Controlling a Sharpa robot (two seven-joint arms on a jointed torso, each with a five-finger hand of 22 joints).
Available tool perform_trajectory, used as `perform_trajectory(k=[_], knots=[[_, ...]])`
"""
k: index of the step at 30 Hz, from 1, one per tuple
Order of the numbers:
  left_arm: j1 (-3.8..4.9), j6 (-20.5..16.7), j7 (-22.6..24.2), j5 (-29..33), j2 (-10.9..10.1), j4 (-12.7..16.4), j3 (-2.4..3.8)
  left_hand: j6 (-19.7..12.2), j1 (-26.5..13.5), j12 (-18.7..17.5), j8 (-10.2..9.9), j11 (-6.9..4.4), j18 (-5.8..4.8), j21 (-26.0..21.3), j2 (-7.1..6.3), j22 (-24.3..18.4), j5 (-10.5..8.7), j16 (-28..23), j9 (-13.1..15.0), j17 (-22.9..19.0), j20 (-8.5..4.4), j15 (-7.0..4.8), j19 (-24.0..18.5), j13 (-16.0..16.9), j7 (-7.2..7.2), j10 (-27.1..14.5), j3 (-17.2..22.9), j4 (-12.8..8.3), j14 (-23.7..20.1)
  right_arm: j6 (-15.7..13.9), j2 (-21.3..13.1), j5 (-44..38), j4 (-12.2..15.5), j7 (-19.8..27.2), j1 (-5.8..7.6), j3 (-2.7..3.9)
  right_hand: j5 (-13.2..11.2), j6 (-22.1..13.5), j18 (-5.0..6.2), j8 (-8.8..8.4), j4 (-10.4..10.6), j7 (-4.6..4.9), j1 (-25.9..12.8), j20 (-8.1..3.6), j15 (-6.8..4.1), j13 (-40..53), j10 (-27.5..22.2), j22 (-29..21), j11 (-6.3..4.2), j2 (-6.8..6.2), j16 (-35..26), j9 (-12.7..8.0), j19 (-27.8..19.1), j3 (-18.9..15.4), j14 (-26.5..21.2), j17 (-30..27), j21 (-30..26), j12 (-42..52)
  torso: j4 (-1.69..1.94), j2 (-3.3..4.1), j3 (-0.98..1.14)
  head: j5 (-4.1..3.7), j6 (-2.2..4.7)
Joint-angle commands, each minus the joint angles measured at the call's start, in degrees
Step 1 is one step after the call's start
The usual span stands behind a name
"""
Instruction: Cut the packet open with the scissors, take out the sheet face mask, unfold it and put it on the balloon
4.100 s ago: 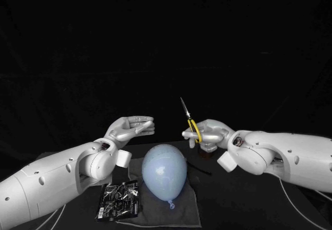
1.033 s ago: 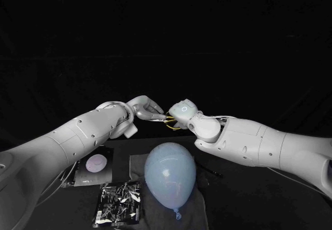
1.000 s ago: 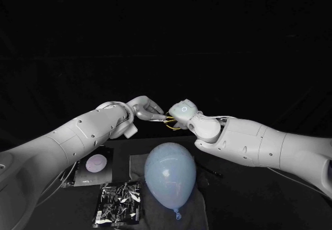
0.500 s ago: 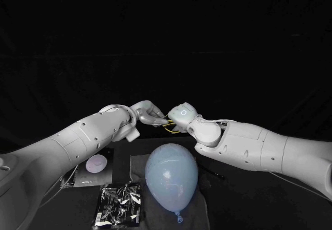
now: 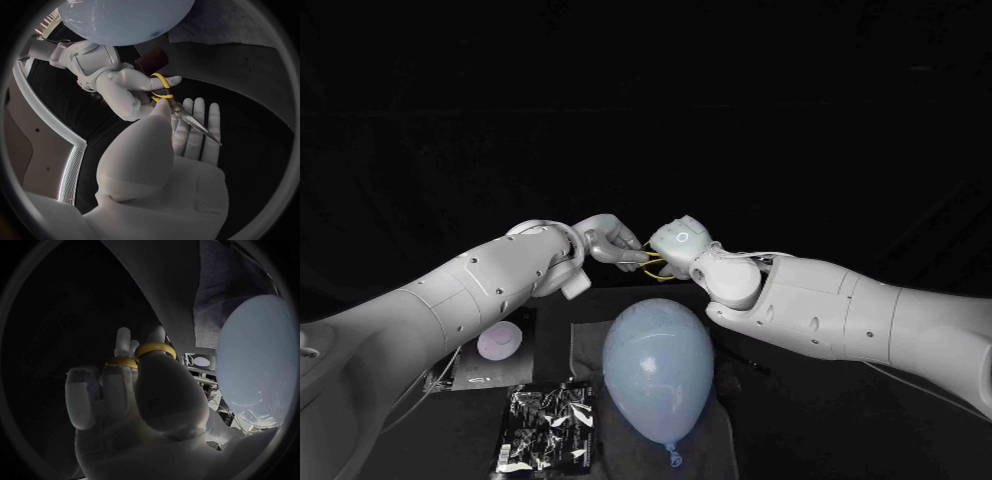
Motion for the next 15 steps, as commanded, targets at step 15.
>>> perform_trajectory(k=[15], knots=[[0.03, 2.50, -0.99, -0.28, -0.17, 0.41, 0.00, 3.40, 1.90, 0.08, 4.09, -2.35, 1.18, 0.85, -1.63, 0.16, 0.03, 2.05, 4.00, 3.16, -0.44, -1.99, 2.42, 0.03, -1.81, 7.73, 10.76, -0.05, 4.97, -2.85, 0.01, -3.06, -0.06, -0.20, 0.14, 0.18, -0.14, -3.13, 3.64, -5.43, 3.33, 1.38, 6.89, 1.78, 1.70, -6.20, -2.29, 7.75, -1.41, 1.80, -13.11, -1.18, -3.95, -0.45, -3.41, -23.07, -20.96, -8.02, 0.67, 1.52, -0.14, -0.77, 1.21]])
